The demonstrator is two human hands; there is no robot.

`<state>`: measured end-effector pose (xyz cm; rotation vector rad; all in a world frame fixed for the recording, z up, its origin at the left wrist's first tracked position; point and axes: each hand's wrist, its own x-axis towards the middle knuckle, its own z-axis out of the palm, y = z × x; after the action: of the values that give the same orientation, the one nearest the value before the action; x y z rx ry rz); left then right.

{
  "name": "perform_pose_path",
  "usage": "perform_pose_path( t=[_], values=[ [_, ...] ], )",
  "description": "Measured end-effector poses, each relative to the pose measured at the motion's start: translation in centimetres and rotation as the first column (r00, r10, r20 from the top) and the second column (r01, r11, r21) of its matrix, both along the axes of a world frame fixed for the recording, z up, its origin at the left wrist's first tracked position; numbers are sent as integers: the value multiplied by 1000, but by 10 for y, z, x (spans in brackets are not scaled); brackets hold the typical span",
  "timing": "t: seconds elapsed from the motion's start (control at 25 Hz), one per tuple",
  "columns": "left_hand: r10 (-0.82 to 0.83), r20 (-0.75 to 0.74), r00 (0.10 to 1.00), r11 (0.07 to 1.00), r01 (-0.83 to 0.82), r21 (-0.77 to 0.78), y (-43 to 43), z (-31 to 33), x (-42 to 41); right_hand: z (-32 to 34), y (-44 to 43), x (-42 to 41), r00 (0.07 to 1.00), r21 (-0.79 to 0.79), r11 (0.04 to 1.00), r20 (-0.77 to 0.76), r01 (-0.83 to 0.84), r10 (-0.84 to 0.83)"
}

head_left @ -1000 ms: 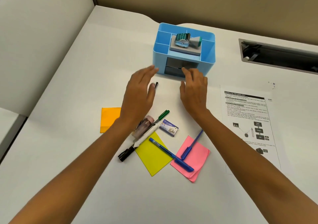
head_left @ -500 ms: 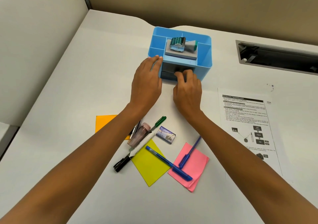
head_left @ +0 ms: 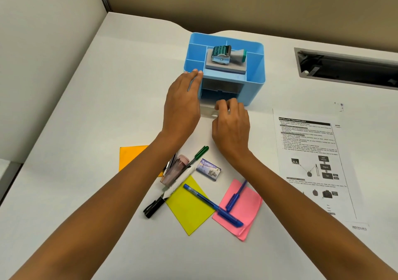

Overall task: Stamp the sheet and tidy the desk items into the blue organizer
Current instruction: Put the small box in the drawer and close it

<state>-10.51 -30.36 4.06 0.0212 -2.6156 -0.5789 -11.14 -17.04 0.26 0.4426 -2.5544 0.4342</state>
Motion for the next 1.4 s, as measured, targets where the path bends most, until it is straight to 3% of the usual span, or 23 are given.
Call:
perform_pose_path(
  t=[0.36,0.48,0.64,0.76,0.92,1.16,1.28,1.4],
  values=[
    [10,45,999,1000,-10,-14,4,1,8,12,6,62,989,-131,990,134,-46,63],
    [26,-41,999,1000,-26,10,13,-9,24,10,15,93,950,-198,974,263,-114,165],
    [42,-36,998,998,-40,42,18,-21,35,0,23,117,878,-223,969,437,-105,196],
    [78,-12,997,996,-79,-50,16,-24,35,-7,29,122,910,-174,974,365,-143,199],
    [140,-4,990,980,-139,-141,14,-24,33,-5,36,111,949,-235,968,274,-93,158],
    [134,8,991,982,-131,-132,19,-26,39,31,32,51,985,-345,937,140,-48,102],
    [159,26,987,978,-153,-142,22,-26,38,37,18,13,971,-349,930,162,-111,177],
    [177,18,984,975,-173,-143,24,-30,38,35,3,-12,942,-253,956,260,-146,212]
  ],
)
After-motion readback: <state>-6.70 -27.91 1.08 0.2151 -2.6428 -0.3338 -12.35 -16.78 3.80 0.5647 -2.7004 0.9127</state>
